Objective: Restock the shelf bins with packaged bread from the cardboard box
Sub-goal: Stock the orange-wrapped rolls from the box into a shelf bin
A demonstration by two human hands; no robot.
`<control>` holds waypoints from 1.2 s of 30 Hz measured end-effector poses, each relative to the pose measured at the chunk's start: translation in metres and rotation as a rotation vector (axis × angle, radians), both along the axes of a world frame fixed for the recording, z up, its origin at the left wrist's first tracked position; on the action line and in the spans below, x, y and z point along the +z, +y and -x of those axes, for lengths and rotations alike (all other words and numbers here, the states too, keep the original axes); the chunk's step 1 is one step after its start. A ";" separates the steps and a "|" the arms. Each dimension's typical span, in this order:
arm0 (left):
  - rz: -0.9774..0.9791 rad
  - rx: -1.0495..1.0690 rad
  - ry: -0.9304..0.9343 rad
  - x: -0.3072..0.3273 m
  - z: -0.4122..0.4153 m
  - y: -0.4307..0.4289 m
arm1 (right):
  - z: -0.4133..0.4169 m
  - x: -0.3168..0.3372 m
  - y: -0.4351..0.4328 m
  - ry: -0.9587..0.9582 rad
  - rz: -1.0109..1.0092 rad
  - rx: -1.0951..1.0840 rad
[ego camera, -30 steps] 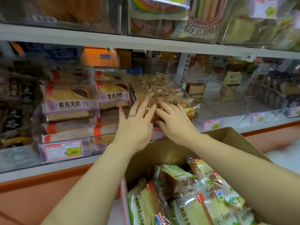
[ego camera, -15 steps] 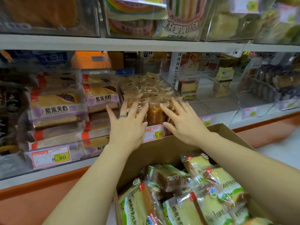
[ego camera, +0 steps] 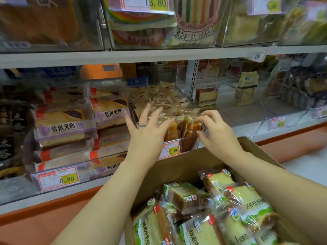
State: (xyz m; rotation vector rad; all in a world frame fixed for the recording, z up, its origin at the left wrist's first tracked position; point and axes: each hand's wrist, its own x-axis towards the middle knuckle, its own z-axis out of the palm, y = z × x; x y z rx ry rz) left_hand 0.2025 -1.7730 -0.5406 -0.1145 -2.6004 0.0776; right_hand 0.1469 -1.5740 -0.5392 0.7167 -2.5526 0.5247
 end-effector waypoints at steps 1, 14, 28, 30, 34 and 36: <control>0.053 -0.018 -0.040 0.003 0.001 0.003 | 0.001 0.001 -0.002 -0.023 -0.006 0.011; 0.203 0.096 -0.194 -0.001 0.009 0.011 | 0.018 -0.010 -0.005 -0.030 -0.426 0.161; -0.011 -0.067 -0.391 -0.023 -0.088 0.027 | -0.094 -0.037 0.037 -0.629 -0.638 0.241; -0.020 -0.115 -0.489 -0.024 -0.094 0.030 | -0.101 -0.044 0.040 -0.717 -0.632 0.223; -0.024 -0.147 -0.654 -0.036 -0.104 0.034 | -0.110 -0.055 0.042 -0.788 -0.579 0.182; -0.016 -0.158 -0.723 -0.042 -0.106 0.035 | -0.111 -0.062 0.043 -0.811 -0.586 0.154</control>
